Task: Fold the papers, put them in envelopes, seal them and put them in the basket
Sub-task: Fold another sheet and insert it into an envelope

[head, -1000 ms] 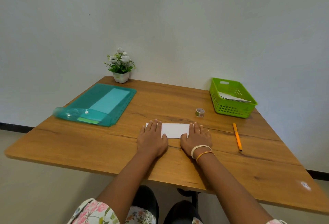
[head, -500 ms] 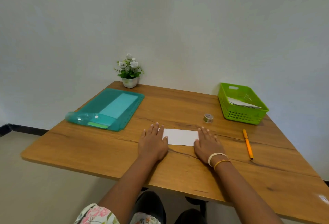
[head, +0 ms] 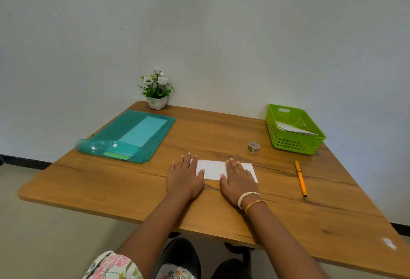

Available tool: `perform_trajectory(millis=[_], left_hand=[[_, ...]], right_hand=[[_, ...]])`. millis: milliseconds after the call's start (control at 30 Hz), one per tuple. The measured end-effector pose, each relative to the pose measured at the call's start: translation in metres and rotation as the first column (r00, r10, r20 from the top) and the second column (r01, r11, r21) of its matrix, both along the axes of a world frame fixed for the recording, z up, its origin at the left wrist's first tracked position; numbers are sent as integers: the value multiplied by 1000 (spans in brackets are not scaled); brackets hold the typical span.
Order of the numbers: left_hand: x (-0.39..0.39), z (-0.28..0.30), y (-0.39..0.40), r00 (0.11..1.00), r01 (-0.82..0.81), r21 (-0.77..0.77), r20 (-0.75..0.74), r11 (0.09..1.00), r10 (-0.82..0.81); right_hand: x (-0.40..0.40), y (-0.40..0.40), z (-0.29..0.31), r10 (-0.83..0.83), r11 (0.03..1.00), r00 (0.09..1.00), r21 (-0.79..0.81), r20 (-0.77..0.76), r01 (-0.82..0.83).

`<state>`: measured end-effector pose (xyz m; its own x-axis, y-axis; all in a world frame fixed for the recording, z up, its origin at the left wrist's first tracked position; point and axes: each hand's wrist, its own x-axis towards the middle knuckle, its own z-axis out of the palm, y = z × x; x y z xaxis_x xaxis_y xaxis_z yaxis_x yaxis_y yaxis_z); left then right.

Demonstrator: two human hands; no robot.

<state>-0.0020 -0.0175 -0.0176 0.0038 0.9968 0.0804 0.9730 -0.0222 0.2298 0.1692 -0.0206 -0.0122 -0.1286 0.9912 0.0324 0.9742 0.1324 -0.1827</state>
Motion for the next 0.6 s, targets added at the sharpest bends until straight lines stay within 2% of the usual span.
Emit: perform_trajectory(millis=[100, 267, 433, 533, 600], left_hand=[[-1, 0, -1, 1000, -20, 12, 20, 1000, 20], [-2, 4, -4, 1000, 7, 3, 5, 1000, -7], [-12, 7, -7, 997, 72, 12, 26, 997, -73], [-22, 8, -11, 989, 123, 36, 80, 992, -126], [-29, 9, -15, 984, 122, 89, 117, 988, -132]], right_hand=[[17, 0, -2, -92, 996, 995, -5, 26, 92], [24, 5, -4, -136, 991, 990, -10, 23, 136], [24, 13, 4, -295, 954, 955, -53, -18, 294], [6, 4, 7, -312, 940, 949, 129, -53, 317], [-13, -3, 6, -198, 944, 977, 253, -83, 212]])
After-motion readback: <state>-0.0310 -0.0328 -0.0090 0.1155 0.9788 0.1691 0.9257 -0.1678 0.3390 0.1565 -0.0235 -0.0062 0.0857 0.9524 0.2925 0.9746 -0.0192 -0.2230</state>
